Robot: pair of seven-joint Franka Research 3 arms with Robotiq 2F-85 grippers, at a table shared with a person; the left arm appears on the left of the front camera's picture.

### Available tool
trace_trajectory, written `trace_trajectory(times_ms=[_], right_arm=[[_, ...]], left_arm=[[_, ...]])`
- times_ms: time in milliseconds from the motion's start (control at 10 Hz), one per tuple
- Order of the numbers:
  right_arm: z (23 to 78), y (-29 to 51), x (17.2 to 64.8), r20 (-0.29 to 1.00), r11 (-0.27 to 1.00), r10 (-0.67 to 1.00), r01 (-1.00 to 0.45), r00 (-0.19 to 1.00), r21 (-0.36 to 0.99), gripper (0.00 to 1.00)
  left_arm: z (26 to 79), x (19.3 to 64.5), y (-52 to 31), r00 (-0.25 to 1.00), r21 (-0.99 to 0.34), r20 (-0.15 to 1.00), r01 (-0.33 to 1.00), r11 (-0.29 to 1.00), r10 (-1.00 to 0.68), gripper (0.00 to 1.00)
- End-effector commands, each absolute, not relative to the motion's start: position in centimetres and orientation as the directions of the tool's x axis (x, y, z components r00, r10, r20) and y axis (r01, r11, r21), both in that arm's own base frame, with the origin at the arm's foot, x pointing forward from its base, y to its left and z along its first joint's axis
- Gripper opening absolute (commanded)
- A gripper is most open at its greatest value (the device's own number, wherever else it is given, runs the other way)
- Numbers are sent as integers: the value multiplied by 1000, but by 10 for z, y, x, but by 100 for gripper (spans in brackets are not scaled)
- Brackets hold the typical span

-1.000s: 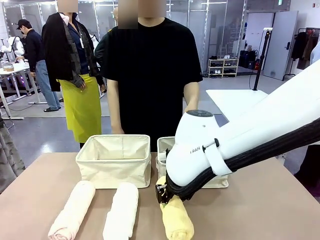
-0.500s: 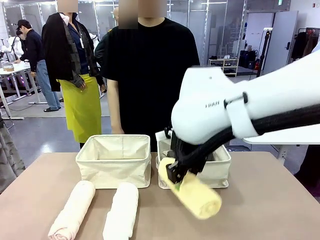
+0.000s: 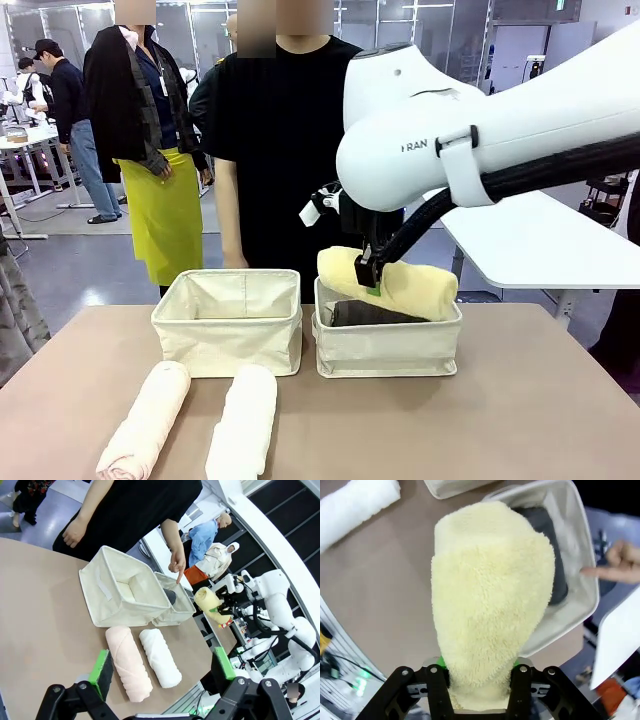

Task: Divide the towels into two baskets.
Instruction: Pick up one hotel-folded towel from the bottom of the table and place it in the Fabric basket indicated by the person.

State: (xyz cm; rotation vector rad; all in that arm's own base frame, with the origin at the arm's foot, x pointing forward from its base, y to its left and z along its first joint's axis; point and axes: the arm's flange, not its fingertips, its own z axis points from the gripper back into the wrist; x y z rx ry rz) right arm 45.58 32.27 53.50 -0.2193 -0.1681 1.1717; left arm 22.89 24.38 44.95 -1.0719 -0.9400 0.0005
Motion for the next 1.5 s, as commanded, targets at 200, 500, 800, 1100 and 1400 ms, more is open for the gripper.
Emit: trace_trajectory(times_ms=[200,500,800,1100,1400], right_arm=[[532,324,471,-2,328,940,-907,341,-265,42],[529,324,480,-1,327,941,-907,339,-264,42],[502,316,529,-23,-12,1000,-934,-4,-356,42],[475,304,555,-106,-141,988,-955,-117,-262,42],[451,291,576,-47,-165,986,-975,-159,-149,42]], left_arm=[[451,226,245,622,-741,658,434,512,425,100],[451,226,245,622,-741,658,434,512,425,100],[451,226,245,622,-741,658,434,512,425,100],[451,226,245,622,-741,658,434,512,425,100],[451,226,245,622,-741,658,434,512,425,100]])
